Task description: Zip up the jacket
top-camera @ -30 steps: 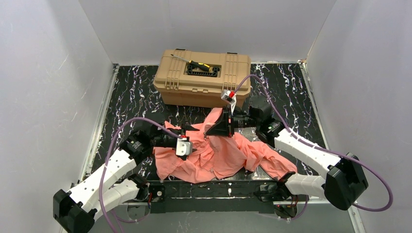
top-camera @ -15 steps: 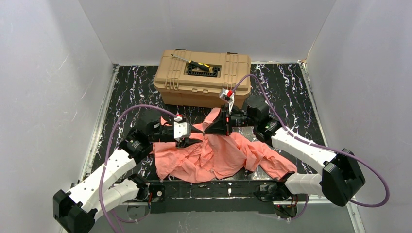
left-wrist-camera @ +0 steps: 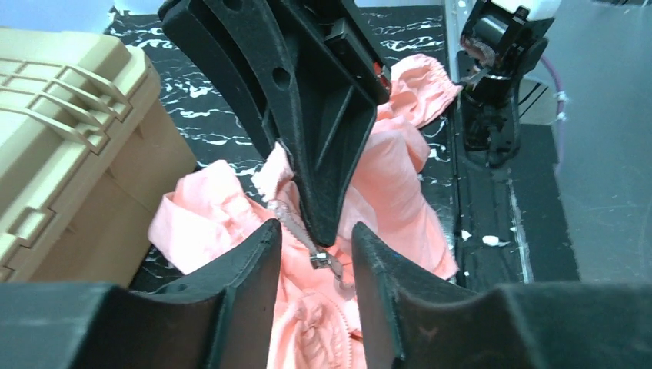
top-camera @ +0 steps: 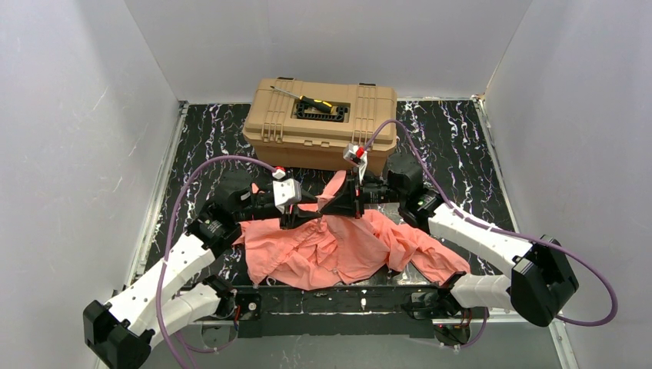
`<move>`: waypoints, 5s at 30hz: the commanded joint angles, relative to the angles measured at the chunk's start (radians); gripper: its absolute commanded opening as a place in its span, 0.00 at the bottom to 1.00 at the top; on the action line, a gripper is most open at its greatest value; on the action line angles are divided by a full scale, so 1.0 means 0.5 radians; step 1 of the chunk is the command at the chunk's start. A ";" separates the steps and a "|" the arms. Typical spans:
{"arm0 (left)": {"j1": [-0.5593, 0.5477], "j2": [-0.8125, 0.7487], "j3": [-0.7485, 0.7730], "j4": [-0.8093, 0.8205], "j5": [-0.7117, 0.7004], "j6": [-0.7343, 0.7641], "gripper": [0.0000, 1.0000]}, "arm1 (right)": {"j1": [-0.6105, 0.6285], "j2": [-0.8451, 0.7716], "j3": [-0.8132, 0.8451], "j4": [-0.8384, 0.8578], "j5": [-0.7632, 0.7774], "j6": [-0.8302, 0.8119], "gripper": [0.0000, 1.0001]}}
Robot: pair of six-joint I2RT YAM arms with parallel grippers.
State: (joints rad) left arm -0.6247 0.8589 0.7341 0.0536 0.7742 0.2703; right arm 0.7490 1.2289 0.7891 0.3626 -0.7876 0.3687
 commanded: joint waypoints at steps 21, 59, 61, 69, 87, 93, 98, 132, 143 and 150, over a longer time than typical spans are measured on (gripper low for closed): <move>0.083 0.008 0.204 -0.033 -0.090 0.079 0.00 | -0.028 -0.275 0.073 -0.336 -0.131 -0.301 0.13; 0.087 0.000 0.252 -0.054 -0.224 0.024 0.00 | 0.067 -0.092 0.283 -0.108 0.182 -0.255 0.39; 0.087 -0.001 0.241 -0.037 -0.213 0.000 0.00 | 0.083 -0.101 0.284 -0.113 0.186 -0.270 0.35; 0.087 -0.003 0.243 -0.005 -0.199 -0.028 0.00 | 0.097 -0.037 0.231 -0.101 -0.032 -0.180 0.34; 0.087 -0.027 0.233 -0.031 -0.180 -0.082 0.17 | 0.097 -0.218 0.161 -0.127 0.231 -0.323 0.01; 0.091 -0.033 0.231 -0.082 -0.072 -0.243 0.61 | 0.094 -0.245 0.151 -0.141 0.169 -0.374 0.01; 0.107 -0.030 0.190 -0.097 0.070 -0.258 0.59 | 0.079 -0.237 0.184 -0.139 0.078 -0.385 0.01; 0.143 0.039 0.245 0.236 0.300 -0.408 0.00 | 0.050 -0.197 0.137 -0.052 -0.048 -0.311 0.01; 0.172 -0.007 0.219 0.215 0.350 -0.440 0.00 | -0.208 -0.255 0.137 -0.177 -0.100 -0.290 0.41; 0.176 -0.009 0.216 0.213 0.358 -0.430 0.00 | -0.215 -0.236 0.132 -0.191 -0.239 -0.246 0.12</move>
State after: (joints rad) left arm -0.5442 0.8787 0.8333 0.1490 0.9257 0.0589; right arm 0.6453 1.1282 0.8661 0.2600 -0.8497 0.2279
